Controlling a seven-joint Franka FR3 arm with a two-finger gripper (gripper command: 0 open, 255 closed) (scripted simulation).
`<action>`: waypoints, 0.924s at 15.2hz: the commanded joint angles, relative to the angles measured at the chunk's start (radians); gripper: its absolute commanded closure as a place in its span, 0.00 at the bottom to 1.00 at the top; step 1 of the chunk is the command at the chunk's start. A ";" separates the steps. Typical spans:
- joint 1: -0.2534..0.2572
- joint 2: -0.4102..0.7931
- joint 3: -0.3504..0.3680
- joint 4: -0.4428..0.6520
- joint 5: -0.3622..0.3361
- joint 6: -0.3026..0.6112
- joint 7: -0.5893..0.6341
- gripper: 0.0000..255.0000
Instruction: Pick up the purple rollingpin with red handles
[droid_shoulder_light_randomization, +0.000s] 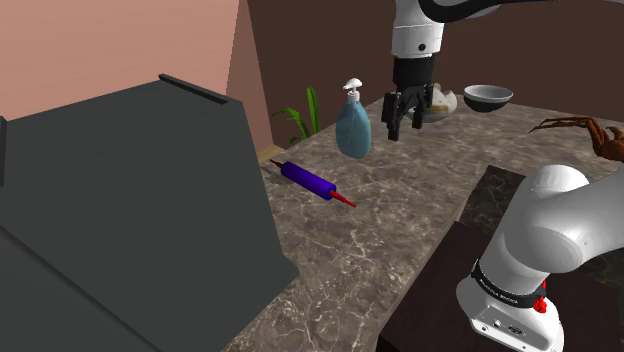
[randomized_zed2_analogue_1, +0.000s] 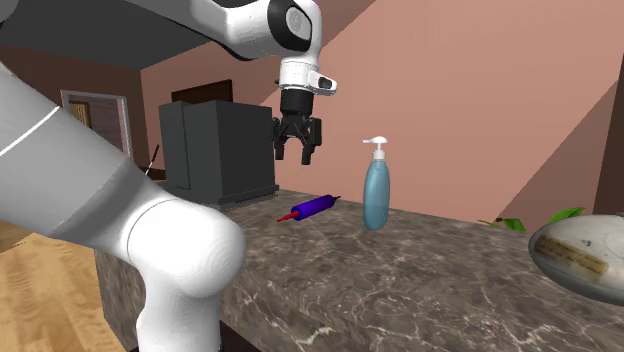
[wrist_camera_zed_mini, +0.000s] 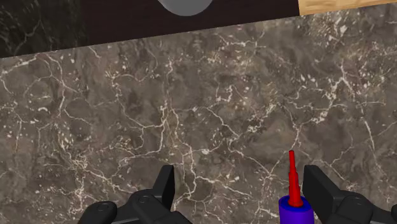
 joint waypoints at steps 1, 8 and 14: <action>0.000 0.000 0.000 0.000 0.000 0.000 0.000 0.00; 0.024 0.206 0.042 0.011 0.040 0.222 0.027 0.00; 0.042 0.409 0.075 0.075 0.062 0.385 0.048 0.00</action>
